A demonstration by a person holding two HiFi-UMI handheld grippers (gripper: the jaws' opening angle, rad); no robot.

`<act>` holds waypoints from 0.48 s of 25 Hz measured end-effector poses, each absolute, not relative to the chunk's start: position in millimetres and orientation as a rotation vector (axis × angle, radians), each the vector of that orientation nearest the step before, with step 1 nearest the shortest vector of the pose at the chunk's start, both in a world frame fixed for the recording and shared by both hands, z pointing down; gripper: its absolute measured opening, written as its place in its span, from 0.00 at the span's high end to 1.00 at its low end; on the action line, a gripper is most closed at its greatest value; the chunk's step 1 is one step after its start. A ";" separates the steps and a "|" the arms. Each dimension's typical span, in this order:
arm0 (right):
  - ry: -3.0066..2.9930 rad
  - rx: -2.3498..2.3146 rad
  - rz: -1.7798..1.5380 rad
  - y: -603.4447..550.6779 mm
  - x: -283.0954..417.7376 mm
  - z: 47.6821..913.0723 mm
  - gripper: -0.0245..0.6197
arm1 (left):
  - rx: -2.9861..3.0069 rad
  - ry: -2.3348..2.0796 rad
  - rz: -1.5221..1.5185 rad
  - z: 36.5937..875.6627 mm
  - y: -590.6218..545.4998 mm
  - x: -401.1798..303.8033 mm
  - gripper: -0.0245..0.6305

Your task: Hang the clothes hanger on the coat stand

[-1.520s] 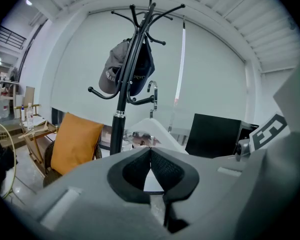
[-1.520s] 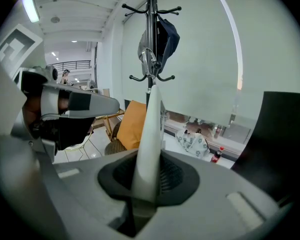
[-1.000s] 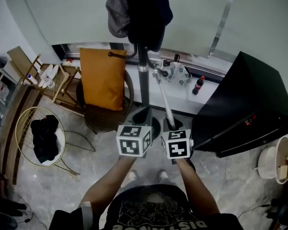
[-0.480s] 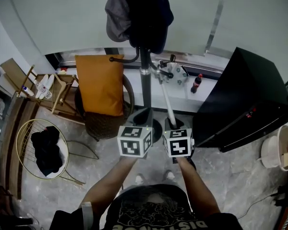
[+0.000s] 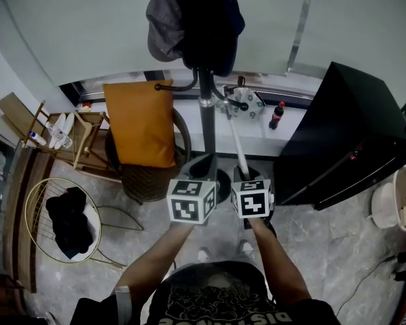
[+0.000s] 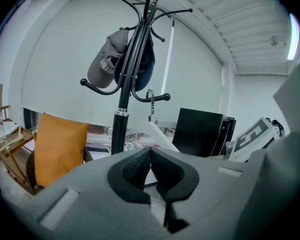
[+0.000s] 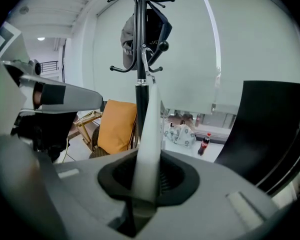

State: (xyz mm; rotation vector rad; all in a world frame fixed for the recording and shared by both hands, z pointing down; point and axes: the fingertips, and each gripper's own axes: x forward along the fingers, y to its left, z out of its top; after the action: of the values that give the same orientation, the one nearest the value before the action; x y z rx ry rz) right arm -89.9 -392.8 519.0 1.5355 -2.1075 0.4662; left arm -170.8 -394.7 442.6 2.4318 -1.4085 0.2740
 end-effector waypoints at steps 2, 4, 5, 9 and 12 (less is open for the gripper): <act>-2.104 1.535 0.484 -393.0 -93.3 521.3 0.85 | 2.439 -1.397 0.280 444.3 -395.6 -171.1 0.95; -2.097 1.541 0.492 -394.9 -94.5 524.7 0.85 | 2.447 -1.384 0.286 445.9 -396.4 -171.0 0.95; -2.092 1.546 0.493 -395.9 -94.6 526.9 0.85 | 2.451 -1.378 0.289 446.7 -396.6 -171.1 0.95; -2.086 1.558 0.514 -398.3 -99.0 533.2 0.85 | 2.460 -1.363 0.303 449.8 -398.0 -174.7 0.95; -2.082 1.562 0.534 -399.7 -102.3 536.9 0.85 | 2.466 -1.355 0.309 450.8 -400.1 -176.8 0.95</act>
State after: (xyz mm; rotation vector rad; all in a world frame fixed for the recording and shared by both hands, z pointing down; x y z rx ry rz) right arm -102.3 -399.7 536.9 1.5619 -2.0816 0.5336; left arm -176.8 -400.1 450.8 2.4662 -1.3549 0.3094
